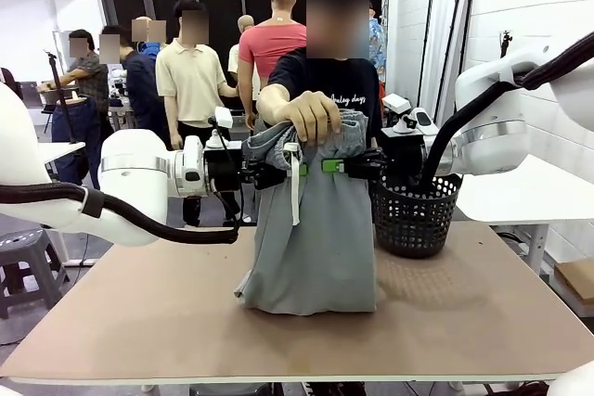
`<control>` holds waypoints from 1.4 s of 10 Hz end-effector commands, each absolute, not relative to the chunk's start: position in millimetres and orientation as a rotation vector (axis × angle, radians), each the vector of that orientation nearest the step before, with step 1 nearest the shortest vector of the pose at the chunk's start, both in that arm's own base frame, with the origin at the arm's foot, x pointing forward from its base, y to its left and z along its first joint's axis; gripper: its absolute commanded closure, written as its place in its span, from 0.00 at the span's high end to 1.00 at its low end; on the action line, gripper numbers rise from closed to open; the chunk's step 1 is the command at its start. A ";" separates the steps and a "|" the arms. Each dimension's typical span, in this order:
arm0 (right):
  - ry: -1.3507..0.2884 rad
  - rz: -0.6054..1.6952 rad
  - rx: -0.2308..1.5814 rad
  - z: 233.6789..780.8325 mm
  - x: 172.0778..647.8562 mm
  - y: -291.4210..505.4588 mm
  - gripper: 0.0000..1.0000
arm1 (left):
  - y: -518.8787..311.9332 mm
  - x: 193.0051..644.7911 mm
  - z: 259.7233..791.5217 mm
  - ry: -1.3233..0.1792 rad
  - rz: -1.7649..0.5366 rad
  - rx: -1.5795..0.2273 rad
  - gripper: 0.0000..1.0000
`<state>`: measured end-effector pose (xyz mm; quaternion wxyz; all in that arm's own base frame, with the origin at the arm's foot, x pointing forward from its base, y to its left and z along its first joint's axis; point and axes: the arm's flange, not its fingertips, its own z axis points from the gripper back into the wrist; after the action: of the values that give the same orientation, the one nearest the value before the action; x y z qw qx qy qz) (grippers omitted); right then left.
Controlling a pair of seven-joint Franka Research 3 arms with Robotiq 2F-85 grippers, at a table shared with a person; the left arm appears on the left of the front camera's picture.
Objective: Fold the training pants.
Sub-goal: Fold the Training pants in half.
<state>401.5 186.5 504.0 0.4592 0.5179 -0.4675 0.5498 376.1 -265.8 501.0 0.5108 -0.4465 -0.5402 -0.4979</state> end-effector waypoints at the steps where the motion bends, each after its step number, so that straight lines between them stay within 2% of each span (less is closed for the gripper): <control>1: -1.154 1.348 1.287 504.0 400.4 186.4 0.00 | -267.1 376.2 504.4 -1.305 -1.196 -1.068 0.00; 14: -1.154 1.348 1.287 504.0 400.4 186.4 0.00 | -267.1 376.2 504.4 -1.305 -1.196 -1.068 0.00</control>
<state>401.5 186.5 504.0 0.4592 0.5179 -0.4676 0.5498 376.1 -265.8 501.0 0.5108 -0.4465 -0.5402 -0.4979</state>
